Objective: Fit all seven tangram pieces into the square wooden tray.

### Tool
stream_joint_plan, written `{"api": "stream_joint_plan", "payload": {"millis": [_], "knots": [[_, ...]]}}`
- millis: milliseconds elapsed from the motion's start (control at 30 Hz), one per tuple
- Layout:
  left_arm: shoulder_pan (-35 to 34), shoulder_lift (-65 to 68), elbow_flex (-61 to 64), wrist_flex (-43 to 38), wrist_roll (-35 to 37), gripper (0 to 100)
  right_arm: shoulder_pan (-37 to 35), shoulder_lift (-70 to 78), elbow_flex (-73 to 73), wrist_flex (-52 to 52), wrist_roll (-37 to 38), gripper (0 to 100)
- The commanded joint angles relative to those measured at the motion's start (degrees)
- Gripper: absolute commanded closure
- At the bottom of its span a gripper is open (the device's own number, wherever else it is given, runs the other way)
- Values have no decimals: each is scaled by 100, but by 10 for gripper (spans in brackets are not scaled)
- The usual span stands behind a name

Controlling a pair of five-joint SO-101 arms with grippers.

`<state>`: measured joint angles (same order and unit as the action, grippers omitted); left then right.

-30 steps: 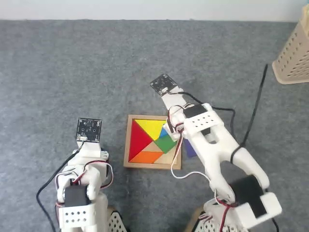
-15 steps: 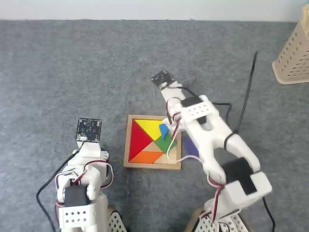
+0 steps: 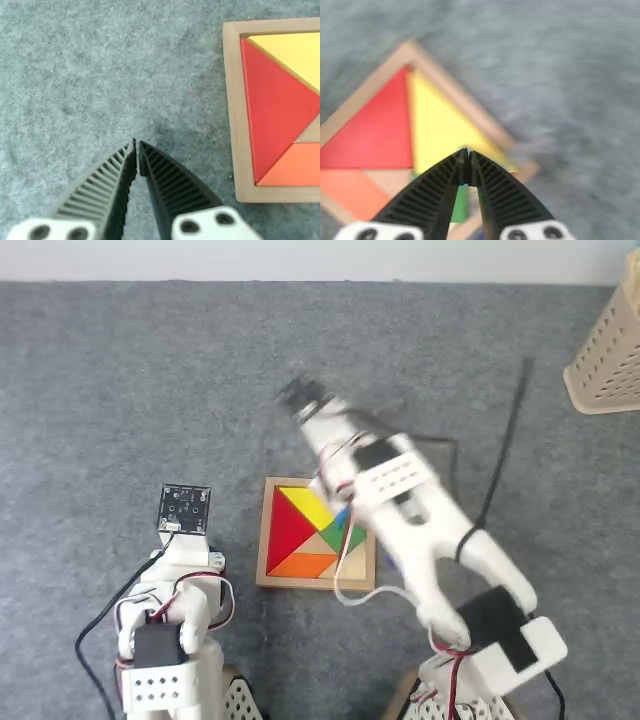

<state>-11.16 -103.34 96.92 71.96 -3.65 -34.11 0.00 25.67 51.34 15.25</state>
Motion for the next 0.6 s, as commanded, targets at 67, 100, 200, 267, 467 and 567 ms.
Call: {"api": "stream_joint_plan", "payload": {"millis": [67,100,200,267,467,567], "knots": [[0,-114,-40,44,-26,988,-92,-382,97,-171,-62,992],[0,-114,-40,44,-26,988,-92,-365,105,-154,-62,992],[0,-114,-40,44,-26,988,-92,-154,105,-207,-53,992],[0,-114,-40,44,-26,988,-92,75,53,-207,18,992],[0,-114,-40,44,-26,988,-92,470,-70,-171,114,992],[0,-114,-40,44,-26,988,-84,453,-35,-163,132,992]]}}
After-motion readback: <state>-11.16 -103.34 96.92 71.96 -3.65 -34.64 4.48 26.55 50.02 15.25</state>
